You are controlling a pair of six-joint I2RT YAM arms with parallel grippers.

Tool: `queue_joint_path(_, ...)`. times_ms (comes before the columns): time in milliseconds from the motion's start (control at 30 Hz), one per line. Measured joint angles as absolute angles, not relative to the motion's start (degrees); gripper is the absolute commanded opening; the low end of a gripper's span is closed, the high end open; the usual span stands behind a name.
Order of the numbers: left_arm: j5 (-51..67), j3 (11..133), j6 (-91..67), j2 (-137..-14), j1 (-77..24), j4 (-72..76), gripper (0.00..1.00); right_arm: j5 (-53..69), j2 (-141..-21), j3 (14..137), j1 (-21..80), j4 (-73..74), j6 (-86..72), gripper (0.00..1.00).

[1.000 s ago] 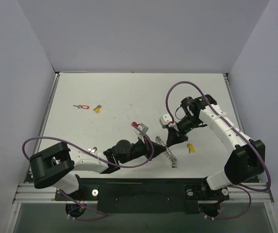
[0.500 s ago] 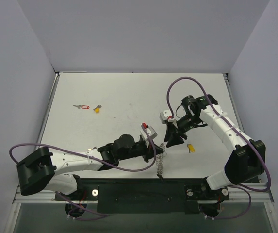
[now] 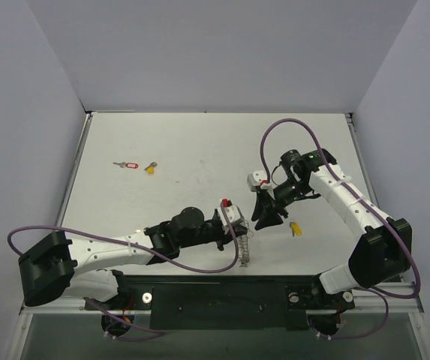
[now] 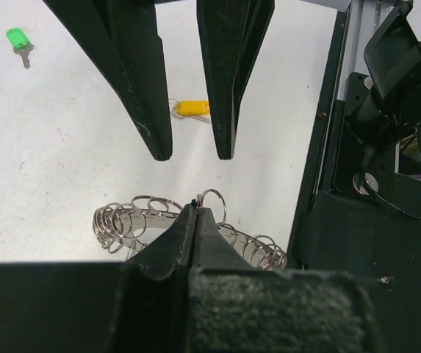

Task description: Put the keys on the keyring

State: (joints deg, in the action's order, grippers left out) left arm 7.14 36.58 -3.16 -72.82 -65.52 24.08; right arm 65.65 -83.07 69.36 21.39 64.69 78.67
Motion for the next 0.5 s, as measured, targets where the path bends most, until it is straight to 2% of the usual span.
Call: queue_joint_path(500,7.1,32.2,-2.9,-71.0,-65.5,34.8,0.00,66.2,-83.1,69.1,23.3,63.9,77.8,0.18)
